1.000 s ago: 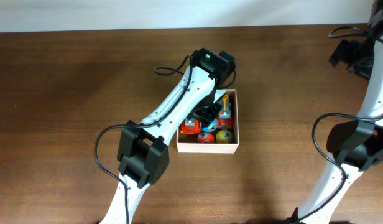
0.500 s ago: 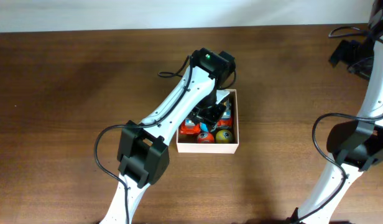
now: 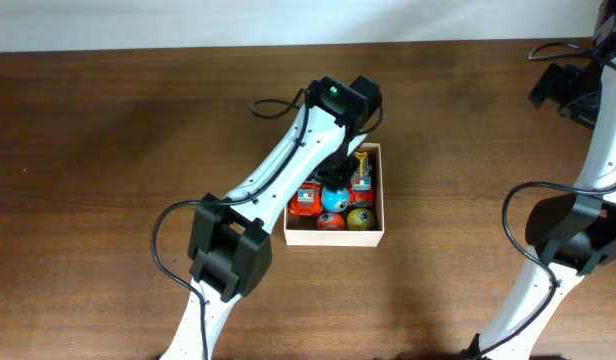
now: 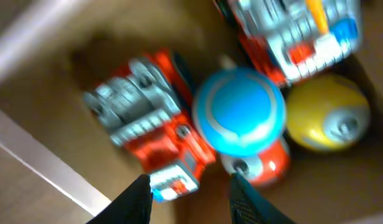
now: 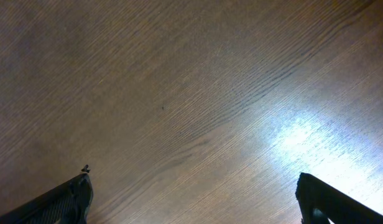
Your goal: Pack container
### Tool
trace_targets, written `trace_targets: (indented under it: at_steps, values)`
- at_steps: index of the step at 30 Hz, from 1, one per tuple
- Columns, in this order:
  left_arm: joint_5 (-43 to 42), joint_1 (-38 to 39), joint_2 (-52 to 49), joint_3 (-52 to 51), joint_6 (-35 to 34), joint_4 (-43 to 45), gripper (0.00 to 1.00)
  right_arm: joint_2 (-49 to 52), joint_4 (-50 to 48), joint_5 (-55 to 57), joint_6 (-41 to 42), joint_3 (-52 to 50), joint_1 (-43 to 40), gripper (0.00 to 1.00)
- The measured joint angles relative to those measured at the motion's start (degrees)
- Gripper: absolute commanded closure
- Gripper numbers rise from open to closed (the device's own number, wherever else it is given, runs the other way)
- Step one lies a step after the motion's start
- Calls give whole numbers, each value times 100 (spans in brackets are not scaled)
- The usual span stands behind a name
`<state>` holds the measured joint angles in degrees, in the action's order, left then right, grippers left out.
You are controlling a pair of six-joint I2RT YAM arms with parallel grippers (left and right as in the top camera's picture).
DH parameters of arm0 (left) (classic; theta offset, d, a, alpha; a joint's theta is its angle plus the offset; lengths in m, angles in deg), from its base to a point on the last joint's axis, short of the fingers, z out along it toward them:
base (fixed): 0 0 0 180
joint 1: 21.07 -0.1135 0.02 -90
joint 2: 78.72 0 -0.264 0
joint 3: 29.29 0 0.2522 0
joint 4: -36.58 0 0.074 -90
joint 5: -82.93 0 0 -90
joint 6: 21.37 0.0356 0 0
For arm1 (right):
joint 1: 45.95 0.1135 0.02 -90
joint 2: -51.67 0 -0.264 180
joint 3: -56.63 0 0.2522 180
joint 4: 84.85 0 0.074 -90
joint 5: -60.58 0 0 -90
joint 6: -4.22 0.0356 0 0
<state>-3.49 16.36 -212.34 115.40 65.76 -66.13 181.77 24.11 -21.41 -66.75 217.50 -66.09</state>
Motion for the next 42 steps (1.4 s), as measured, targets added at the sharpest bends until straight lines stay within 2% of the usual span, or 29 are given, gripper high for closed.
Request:
trace_targets:
  at_steps: [3, 7, 16, 22, 23, 24, 30, 42]
  values:
    - [116, -120, -15, 269, 0, 153, 58, 0, -2, 0, 4, 0, 0, 1]
    - [173, -503, -35, 1191, 0, 179, 57, 2, -2, 2, 4, 0, 0, 1]
    - [328, -1698, -39, 3742, 2, 15, 42, 0, -2, 0, 2, 0, 0, 1]
    - [439, -2175, -37, 4450, -13, -234, 40, 0, -2, 0, 0, 0, -2, 1]
    - [442, -2258, -37, 4476, -26, -238, 29, 0, 0, 0, 0, 0, -2, 1]
    - [442, -2328, -39, 4483, -39, -238, 1, 0, -2, 0, 2, 0, 0, 1]
    - [483, -2682, -37, 4485, -114, -284, 1, 0, -2, 0, 7, 0, 0, 1]
    - [487, -2680, -39, 4485, -127, -367, 1, 0, 0, 2, 2, 0, 0, 1]
